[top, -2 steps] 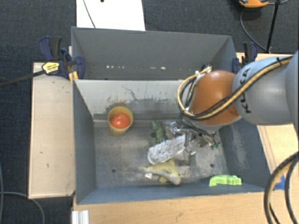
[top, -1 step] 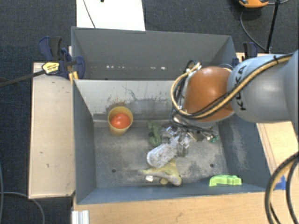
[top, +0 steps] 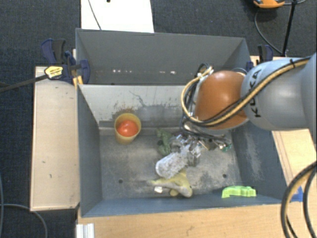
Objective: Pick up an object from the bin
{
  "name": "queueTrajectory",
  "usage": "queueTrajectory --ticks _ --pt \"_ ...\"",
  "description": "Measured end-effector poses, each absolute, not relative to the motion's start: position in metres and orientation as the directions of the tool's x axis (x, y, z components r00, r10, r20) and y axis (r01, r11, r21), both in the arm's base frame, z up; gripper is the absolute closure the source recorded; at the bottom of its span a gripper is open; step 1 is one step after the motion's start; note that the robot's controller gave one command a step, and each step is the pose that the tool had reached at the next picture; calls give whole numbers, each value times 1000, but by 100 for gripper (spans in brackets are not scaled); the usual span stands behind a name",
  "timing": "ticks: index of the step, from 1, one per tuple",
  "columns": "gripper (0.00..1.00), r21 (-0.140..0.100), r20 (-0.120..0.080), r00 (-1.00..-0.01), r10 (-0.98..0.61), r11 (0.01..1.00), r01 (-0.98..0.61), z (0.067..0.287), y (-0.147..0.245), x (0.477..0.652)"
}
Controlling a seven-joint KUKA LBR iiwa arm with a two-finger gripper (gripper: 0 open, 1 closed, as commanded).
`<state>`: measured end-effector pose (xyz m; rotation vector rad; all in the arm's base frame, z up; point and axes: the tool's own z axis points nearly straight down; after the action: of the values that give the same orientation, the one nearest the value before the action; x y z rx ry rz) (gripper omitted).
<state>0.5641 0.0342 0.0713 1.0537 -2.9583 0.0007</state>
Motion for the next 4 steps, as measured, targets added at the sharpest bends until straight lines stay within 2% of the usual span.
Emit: queueTrajectory --ticks 1,4 --pt "100 1 2 -775 -631 775 -631 75 34 563" --pt "100 2 2 -778 -628 778 -628 126 34 562"
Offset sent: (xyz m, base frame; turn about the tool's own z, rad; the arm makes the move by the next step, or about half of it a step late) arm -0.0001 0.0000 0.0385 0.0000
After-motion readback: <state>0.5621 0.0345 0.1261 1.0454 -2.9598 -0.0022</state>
